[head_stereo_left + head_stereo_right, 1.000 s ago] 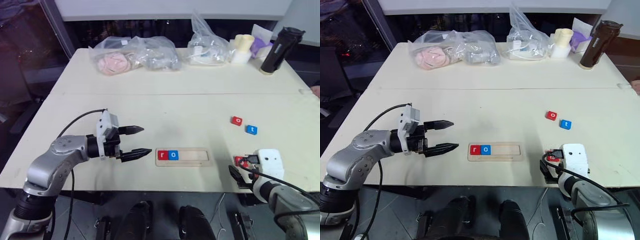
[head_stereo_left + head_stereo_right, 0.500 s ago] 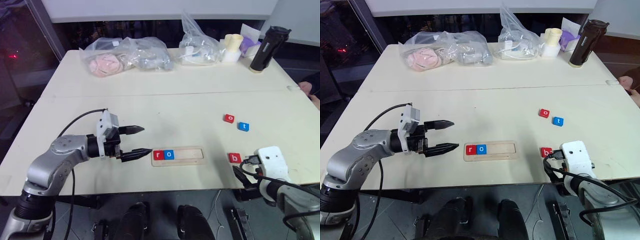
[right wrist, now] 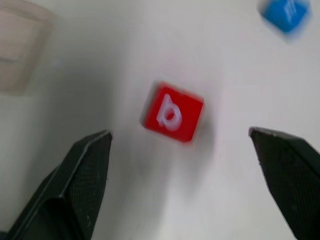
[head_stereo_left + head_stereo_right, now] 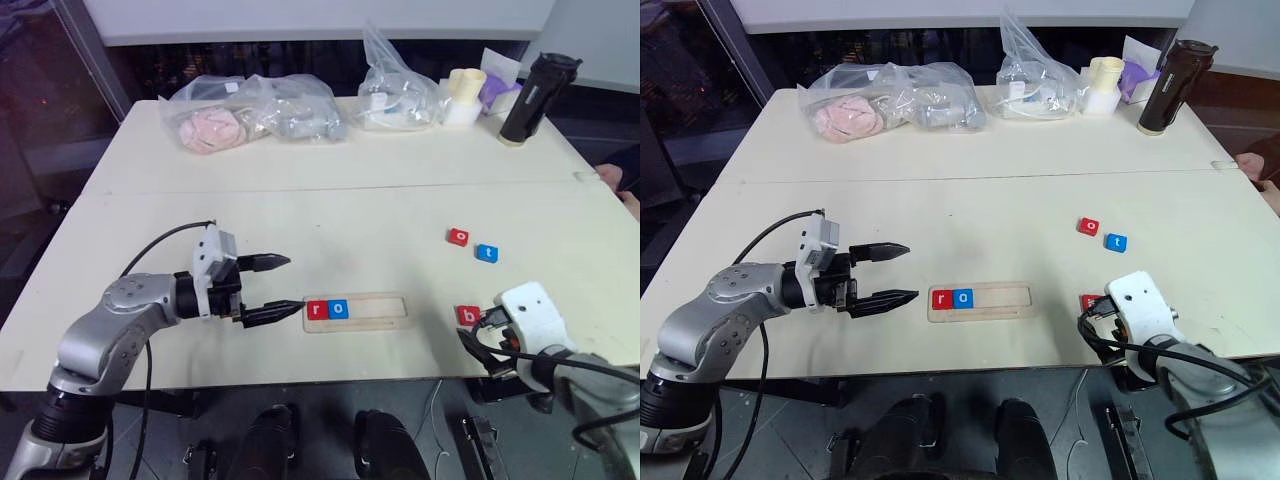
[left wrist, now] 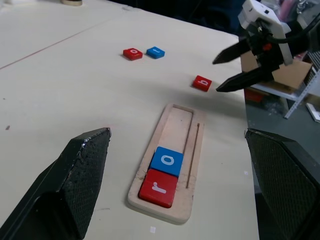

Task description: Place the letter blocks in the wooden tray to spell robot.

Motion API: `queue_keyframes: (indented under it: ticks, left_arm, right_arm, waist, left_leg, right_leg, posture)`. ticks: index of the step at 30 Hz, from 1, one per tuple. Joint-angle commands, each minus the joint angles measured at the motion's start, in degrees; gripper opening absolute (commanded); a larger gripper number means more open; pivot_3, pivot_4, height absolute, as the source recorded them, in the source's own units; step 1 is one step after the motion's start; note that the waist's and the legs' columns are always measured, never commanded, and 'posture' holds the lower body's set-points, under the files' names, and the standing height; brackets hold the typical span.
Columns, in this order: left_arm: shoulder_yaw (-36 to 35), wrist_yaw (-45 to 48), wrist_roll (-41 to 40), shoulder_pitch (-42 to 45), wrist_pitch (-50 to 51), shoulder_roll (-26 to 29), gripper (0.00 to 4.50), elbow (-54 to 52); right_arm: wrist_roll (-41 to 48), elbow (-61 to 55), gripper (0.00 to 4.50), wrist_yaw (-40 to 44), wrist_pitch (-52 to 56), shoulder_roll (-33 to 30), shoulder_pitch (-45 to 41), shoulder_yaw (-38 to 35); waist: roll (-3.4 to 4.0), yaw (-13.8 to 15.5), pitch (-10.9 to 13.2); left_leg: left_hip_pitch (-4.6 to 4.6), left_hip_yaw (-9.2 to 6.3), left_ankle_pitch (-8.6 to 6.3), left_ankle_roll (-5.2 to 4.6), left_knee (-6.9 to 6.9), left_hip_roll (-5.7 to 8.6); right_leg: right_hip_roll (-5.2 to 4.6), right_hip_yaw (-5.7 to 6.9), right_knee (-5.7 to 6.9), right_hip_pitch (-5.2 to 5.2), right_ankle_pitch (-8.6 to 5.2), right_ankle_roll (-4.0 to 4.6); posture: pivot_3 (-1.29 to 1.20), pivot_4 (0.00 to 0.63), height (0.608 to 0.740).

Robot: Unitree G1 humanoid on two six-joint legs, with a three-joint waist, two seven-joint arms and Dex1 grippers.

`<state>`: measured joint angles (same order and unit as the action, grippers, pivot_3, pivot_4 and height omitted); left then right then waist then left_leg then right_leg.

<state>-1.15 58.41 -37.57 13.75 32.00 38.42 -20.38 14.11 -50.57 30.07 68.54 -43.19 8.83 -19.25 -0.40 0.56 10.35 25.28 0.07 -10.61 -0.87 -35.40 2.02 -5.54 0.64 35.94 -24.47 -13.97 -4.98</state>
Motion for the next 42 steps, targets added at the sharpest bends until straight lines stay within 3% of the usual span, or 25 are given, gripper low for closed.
queue_keyframes:
  ticks: [1, 8, 15, 25, 37, 40, 42]
  left_arm:
    - [-0.3, 0.8, 0.1, 0.0, -1.1, 0.4, 4.50, -0.5]
    - [0.4, 1.3, 0.3, 0.7, -0.6, 0.2, 4.50, -0.5]
    - [0.6, 1.7, 0.2, 0.3, 0.2, 0.5, 4.50, -1.4]
    - [-0.3, 0.6, -0.4, -0.8, 0.8, 0.9, 4.50, -3.3]
    - [-0.8, -0.4, -0.5, -1.5, 1.2, 1.3, 4.50, -4.3]
    - [-0.9, -0.6, -0.4, -1.6, 1.1, 1.2, 4.50, -4.2]
    - [-0.9, -0.7, -0.3, -1.8, 0.9, 1.1, 4.50, -4.2]
  right_arm:
    - [1.8, 7.6, 4.46, 10.6, -12.3, -7.3, -1.0, -4.4]
    - [2.2, 32.8, 4.46, 31.1, -37.3, -19.5, -3.9, -1.9]
    - [0.8, 47.4, 4.46, 42.1, -51.7, -22.8, -11.8, 6.6]
    - [-2.5, 55.5, 4.46, 44.4, -57.5, -18.9, -18.2, 16.3]
    - [-5.4, 61.1, 4.46, 43.4, -60.9, -15.5, -20.3, 19.5]
    - [-6.0, 62.7, 3.60, 43.5, -61.8, -15.7, -20.7, 19.9]
    - [-6.1, 63.6, 2.67, 43.5, -62.3, -15.8, -21.0, 20.1]
  waist:
    - [-0.06, 0.1, 0.0]
    - [-0.15, 0.2, 0.1]
    - [-0.14, 0.0, 0.1]
    - [-0.14, 0.2, 0.1]
    - [-0.10, 0.1, 0.1]
    - [-0.11, 0.1, 0.1]
    - [-0.11, 0.1, 0.1]
  left_leg:
    - [0.00, -0.02, 0.00, -0.01, -0.01, 0.00]
    - [0.05, -0.11, -0.05, -0.12, -0.09, 0.00]
    - [0.04, -0.11, -0.07, -0.16, -0.27, -0.02]
    - [0.09, -0.15, -0.12, -0.19, -0.56, -0.02]
    - [0.08, -0.15, -0.13, -0.20, -0.62, -0.02]
    - [0.08, -0.15, -0.13, -0.20, -0.63, -0.02]
    - [0.07, -0.15, -0.13, -0.20, -0.66, -0.02]
  right_leg:
    - [0.00, 0.04, -0.03, 0.03, 0.00, 0.00]
    - [-0.02, 0.17, -0.16, 0.15, 0.00, 0.00]
    - [-0.01, 0.17, -0.02, 0.16, 0.02, -0.02]
    - [-0.08, 0.16, 0.11, 0.19, 0.02, -0.02]
    - [-0.08, 0.16, 0.13, 0.21, 0.04, 0.01]
    - [-0.08, 0.15, 0.13, 0.23, 0.05, 0.01]
    - [-0.08, 0.15, 0.13, 0.25, 0.05, 0.02]
  posture:
    - [0.00, 0.150, 0.725]
    - [0.00, 0.150, 0.725]
    - [0.00, 0.150, 0.725]
    - [0.00, 0.150, 0.725]
    - [0.00, 0.150, 0.725]
    - [0.00, 0.150, 0.725]
    - [0.00, 0.150, 0.725]
